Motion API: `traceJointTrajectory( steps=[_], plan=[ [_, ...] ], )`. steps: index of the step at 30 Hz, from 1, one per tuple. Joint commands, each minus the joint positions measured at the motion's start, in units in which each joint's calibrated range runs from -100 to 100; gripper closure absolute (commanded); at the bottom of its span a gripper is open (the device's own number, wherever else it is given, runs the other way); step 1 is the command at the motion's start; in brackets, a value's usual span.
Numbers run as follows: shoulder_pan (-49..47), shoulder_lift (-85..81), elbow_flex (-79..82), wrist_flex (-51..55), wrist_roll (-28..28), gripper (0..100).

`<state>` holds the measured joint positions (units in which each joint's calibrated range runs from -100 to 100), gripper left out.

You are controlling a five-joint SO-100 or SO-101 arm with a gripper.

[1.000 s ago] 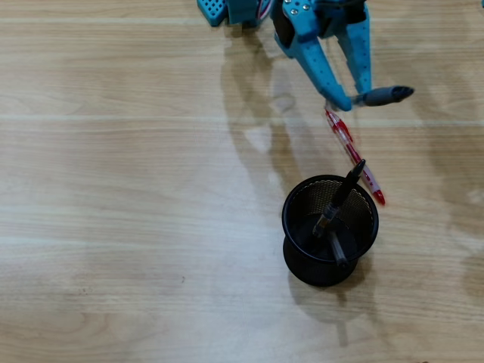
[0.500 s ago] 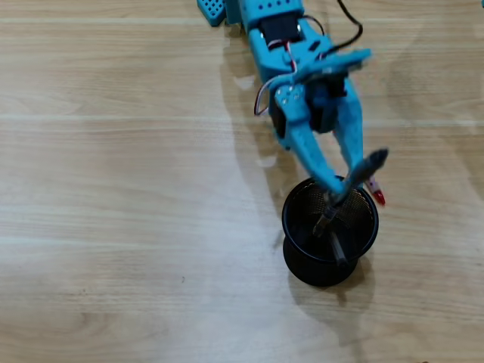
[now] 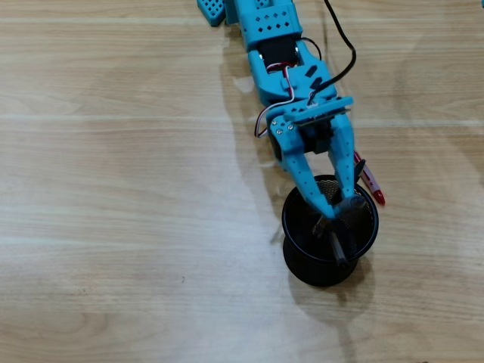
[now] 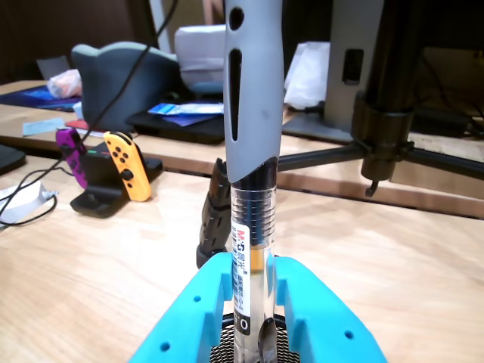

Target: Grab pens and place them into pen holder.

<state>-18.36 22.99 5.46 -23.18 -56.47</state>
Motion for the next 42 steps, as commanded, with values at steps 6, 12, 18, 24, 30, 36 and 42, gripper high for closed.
traceJointTrajectory(
  steps=[6,12,18,24,30,36,42],
  plan=[
    [-0.12,-0.6,-2.35,-1.31,-0.25,93],
    [-0.84,-0.85,-2.35,-1.31,-0.25,88],
    [-1.21,-1.27,-2.44,-1.31,-0.2,88],
    [-3.48,-6.23,-1.54,-0.45,0.51,88],
    [-9.92,-15.89,9.01,-0.36,6.86,89],
    [-15.73,-23.7,17.75,3.85,9.35,90],
    [-16.82,-29.66,15.32,30.72,9.55,98]
  ],
)
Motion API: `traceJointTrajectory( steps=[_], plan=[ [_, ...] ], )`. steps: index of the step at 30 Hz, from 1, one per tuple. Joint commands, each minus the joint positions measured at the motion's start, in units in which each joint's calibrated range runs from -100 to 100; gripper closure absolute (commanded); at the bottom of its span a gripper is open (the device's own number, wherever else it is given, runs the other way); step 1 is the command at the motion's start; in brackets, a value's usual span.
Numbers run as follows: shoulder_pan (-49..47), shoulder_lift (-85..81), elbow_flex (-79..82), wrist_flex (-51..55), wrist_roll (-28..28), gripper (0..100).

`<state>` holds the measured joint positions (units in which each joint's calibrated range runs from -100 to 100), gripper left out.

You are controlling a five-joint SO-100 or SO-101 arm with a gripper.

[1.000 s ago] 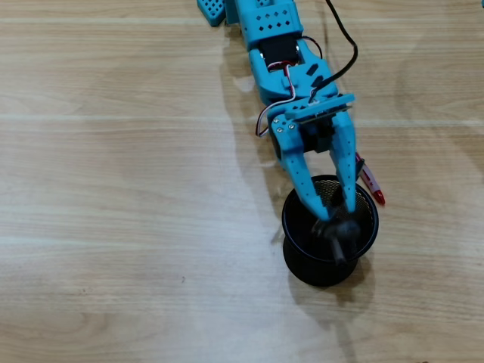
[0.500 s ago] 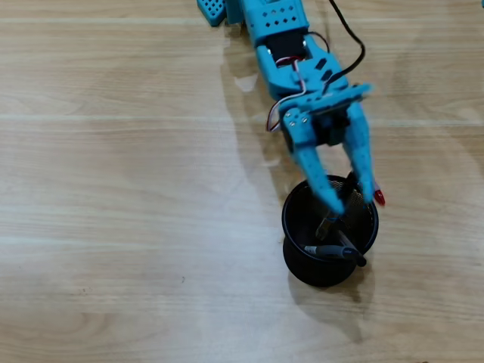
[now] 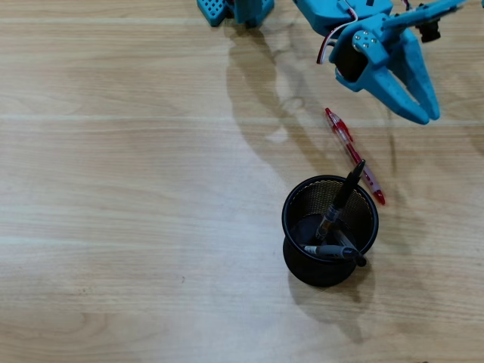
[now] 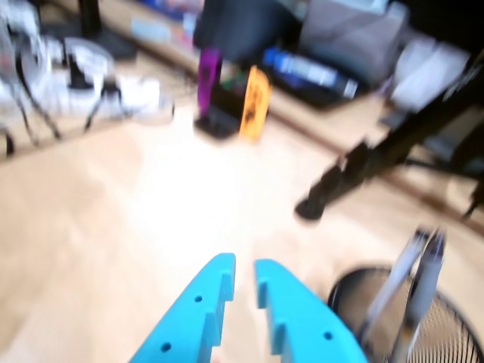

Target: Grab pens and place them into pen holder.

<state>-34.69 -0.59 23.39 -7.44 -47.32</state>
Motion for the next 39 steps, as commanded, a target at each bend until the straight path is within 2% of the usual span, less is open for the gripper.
traceJointTrajectory(
  steps=[1,4,7,12,17,20,28,35,39],
  plan=[
    [-0.49,-6.67,-2.89,18.42,0.41,98],
    [-0.4,-8.94,-2.71,27.37,0.61,98],
    [-0.4,-11.04,-2.89,35.98,3.15,98],
    [-0.4,-13.48,-2.89,44.68,6.76,98],
    [-1.49,-12.55,-4.78,54.32,6.66,98],
    [-2.76,-7.76,-11.63,60.35,6.51,98],
    [-5.67,5.84,-29.29,72.23,0.77,98],
    [-5.49,11.05,-34.43,72.66,-5.74,98],
    [-5.03,11.81,-33.98,72.74,-7.26,98]
  ],
)
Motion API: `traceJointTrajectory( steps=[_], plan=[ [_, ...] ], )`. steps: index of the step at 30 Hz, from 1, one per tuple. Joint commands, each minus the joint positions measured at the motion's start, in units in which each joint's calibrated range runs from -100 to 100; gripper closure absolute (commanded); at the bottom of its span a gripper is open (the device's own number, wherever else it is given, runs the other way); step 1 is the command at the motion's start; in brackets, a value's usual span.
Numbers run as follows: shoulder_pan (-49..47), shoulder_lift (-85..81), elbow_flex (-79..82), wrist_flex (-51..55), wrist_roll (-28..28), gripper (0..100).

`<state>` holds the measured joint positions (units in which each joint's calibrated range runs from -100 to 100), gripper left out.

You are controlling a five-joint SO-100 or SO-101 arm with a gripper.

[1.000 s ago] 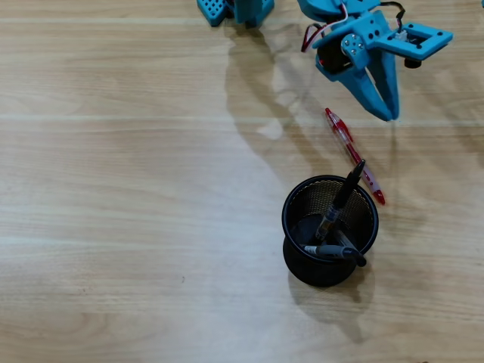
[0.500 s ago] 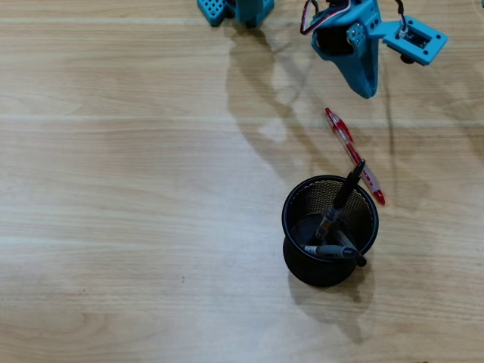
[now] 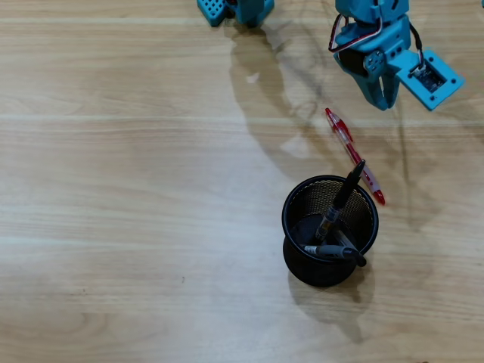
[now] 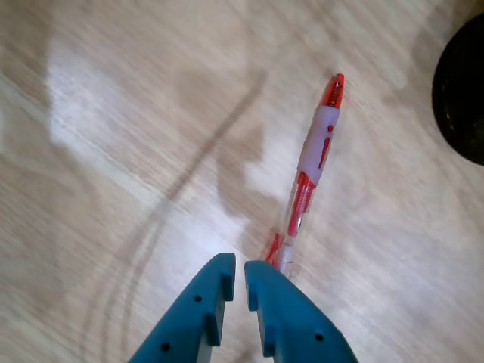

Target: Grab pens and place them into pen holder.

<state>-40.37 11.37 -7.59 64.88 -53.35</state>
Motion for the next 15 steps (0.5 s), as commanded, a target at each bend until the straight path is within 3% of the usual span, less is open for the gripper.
traceJointTrajectory(
  steps=[1,8,15],
  plan=[
    [1.2,-0.07,-2.73,0.6,-1.23,98],
    [4.74,2.54,-4.26,4.47,-0.83,96],
    [6.01,6.65,-9.4,4.82,-0.73,78]
  ],
)
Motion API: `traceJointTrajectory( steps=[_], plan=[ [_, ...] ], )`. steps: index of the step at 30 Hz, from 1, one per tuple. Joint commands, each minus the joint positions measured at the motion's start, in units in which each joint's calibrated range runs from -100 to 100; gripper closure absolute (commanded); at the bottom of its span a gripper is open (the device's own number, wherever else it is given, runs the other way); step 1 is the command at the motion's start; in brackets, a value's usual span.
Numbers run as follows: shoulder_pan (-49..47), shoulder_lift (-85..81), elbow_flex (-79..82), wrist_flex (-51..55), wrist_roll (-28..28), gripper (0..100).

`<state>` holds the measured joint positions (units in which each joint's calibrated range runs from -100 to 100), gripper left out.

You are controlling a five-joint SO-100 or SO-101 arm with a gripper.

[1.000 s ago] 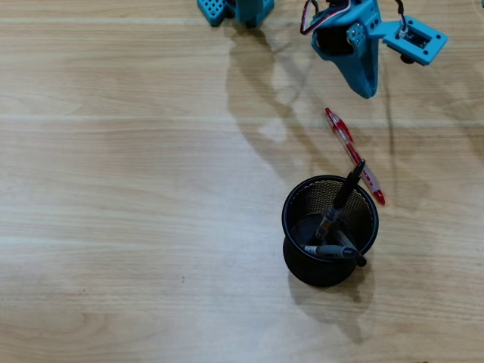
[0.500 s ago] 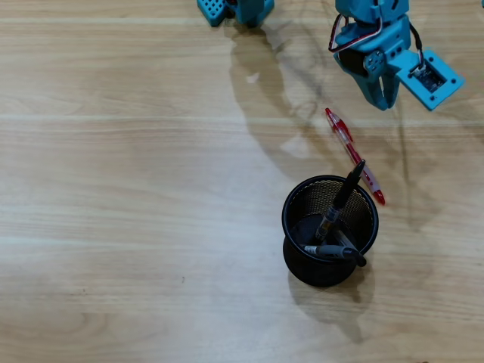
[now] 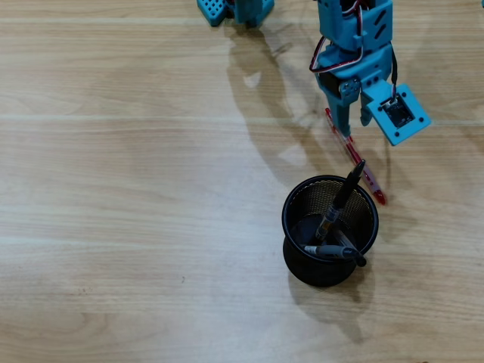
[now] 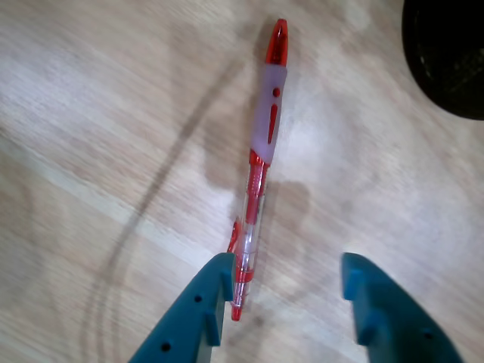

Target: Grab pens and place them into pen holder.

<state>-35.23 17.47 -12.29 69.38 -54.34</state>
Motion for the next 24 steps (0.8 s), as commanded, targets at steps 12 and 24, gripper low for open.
traceJointTrajectory(
  steps=[12,24],
  plan=[
    [1.59,7.27,-7.22,-0.46,0.21,78],
    [0.14,15.33,-12.99,0.06,-0.15,78]
  ],
)
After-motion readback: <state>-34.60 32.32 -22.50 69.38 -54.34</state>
